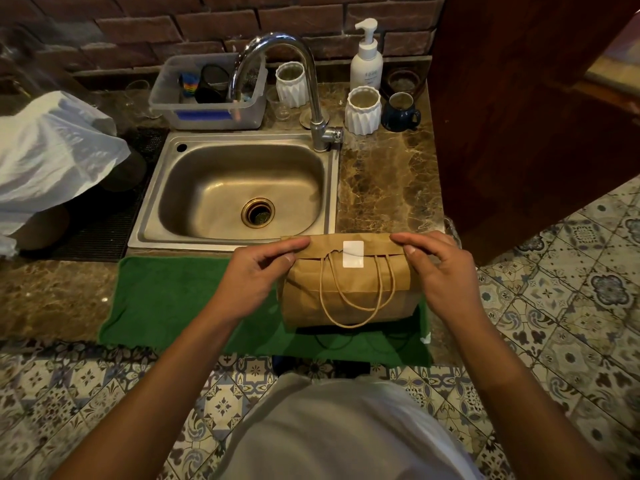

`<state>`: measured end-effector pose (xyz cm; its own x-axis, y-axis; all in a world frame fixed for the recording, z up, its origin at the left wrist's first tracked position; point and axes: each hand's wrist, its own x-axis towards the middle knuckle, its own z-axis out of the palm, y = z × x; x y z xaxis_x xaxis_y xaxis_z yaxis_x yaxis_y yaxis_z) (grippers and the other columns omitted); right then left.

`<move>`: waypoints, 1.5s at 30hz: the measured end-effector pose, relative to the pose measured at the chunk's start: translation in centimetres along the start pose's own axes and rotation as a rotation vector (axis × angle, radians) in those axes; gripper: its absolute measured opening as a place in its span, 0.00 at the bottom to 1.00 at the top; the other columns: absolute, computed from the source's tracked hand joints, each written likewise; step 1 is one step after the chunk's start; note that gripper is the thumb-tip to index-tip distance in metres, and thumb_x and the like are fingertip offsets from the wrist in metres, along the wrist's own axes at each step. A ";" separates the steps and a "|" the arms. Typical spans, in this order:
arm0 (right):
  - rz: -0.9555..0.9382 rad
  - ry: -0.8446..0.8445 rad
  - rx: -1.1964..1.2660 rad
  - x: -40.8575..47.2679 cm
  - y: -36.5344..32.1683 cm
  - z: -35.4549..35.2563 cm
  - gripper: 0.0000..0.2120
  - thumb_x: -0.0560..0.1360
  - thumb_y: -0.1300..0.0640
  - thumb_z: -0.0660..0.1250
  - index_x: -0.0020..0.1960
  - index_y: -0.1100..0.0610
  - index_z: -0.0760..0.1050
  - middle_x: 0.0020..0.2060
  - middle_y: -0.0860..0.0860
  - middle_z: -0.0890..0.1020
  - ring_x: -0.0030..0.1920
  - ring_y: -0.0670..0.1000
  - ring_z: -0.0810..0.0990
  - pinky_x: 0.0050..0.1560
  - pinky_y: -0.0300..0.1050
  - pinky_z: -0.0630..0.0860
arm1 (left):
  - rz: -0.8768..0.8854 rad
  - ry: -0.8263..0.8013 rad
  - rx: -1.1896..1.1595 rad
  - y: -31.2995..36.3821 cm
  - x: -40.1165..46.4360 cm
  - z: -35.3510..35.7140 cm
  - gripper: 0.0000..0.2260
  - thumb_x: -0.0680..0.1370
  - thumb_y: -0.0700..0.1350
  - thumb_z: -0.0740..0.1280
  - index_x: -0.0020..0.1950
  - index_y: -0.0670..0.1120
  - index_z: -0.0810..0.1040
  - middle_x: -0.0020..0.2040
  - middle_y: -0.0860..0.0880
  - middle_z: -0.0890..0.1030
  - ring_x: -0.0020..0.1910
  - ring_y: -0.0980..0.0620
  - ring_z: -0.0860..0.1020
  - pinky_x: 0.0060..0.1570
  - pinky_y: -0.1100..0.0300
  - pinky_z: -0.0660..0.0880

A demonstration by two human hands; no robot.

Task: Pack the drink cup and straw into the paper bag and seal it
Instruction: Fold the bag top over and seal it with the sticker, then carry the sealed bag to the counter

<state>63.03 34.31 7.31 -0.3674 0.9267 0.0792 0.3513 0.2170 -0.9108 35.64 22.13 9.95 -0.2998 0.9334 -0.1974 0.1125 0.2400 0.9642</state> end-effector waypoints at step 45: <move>0.496 1.094 -0.278 -31.0 -11.0 7.3 0.14 0.79 0.63 0.68 0.60 0.50 0.84 0.52 0.50 0.83 0.55 0.50 0.79 0.55 0.39 0.72 | 0.250 -1.034 0.074 3.1 -6.3 5.4 0.23 0.80 0.31 0.65 0.54 0.60 0.87 0.56 0.63 0.86 0.63 0.65 0.79 0.59 0.73 0.72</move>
<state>64.26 0.91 11.95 0.7253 0.6673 0.1693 0.4677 -0.2971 -0.8325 42.98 18.42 13.20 0.6857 0.7231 -0.0831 0.1273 -0.0067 0.9918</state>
